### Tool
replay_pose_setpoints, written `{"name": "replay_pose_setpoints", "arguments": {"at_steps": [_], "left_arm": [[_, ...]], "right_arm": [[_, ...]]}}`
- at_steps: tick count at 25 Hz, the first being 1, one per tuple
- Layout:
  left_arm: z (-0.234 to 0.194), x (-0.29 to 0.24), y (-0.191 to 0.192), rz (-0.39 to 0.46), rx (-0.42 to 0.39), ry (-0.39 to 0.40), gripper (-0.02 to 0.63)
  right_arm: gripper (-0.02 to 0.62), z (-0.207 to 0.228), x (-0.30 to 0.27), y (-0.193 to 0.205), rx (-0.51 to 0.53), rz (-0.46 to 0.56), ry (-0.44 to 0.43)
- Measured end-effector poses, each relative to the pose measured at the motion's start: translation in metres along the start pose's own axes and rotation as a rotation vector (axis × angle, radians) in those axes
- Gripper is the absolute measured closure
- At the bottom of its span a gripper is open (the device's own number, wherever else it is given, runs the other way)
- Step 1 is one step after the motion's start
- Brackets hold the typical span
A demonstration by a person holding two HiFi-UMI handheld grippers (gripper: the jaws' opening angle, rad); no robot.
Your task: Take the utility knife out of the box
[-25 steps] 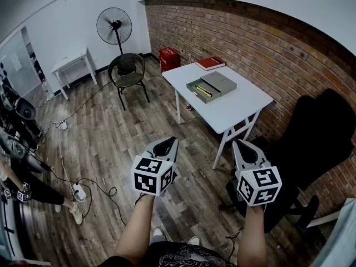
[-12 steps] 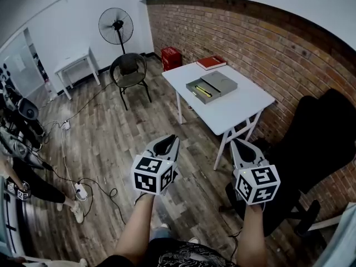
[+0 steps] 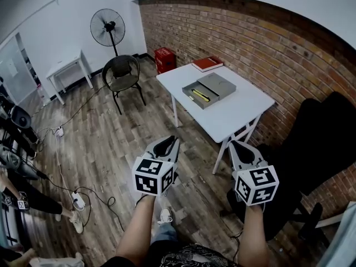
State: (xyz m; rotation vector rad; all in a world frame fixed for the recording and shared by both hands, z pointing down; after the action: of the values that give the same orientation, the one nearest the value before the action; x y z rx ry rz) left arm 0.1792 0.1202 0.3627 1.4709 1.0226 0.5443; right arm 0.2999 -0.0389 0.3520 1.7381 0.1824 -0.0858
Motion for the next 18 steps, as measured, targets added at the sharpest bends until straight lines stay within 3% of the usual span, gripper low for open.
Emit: {"name": "replay_pose_setpoints", "arguments": {"at_steps": [18], "left_arm": [[-0.155, -0.115, -0.061, -0.077, -0.016, 0.210, 0.475]], "right_arm": [[0.577, -0.016, -0.180, -0.053, 0.019, -0.093, 0.149]]}}
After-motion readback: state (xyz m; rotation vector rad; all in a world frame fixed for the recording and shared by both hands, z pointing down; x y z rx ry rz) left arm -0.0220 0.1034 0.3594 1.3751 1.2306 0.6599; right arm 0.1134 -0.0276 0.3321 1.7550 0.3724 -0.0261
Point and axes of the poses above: the fingertips, and each gripper's own axes: x backward along the fingers, z to its right, y out of its underside, the point moved 3 cm from there along x, backward along the fingers, and after that the axes turned 10 degrees about x, right-handed, at the moved point
